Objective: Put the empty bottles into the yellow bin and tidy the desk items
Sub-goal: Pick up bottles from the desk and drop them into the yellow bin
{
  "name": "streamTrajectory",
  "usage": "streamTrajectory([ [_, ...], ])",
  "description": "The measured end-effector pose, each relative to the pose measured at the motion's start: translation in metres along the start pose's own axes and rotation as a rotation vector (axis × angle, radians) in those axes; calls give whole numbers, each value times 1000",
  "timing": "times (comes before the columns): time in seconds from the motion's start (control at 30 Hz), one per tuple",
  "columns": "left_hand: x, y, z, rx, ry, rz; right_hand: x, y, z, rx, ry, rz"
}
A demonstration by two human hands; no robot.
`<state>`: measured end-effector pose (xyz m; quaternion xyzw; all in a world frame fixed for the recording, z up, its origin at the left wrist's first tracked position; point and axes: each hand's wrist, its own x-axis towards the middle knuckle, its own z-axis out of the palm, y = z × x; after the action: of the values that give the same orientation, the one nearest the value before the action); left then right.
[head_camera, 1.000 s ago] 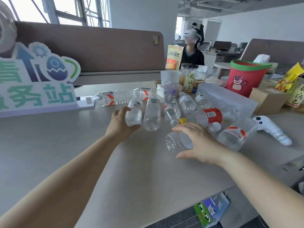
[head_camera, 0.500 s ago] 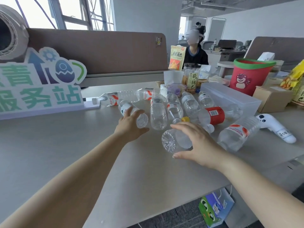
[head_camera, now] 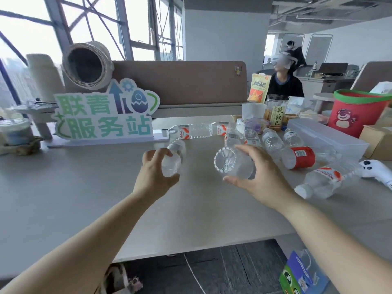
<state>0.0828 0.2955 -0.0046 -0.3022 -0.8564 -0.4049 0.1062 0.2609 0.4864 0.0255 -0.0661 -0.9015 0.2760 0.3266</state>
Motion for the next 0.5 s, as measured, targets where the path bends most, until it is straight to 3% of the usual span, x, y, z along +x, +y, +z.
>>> streamTrajectory([
  [0.3, -122, -45, -206, 125, 299, -4, 10, -160, 98, 409, -151, -175],
  [0.5, -190, -103, -331, 244, 504, -114, 20, -280, 192, 697, -259, -232],
])
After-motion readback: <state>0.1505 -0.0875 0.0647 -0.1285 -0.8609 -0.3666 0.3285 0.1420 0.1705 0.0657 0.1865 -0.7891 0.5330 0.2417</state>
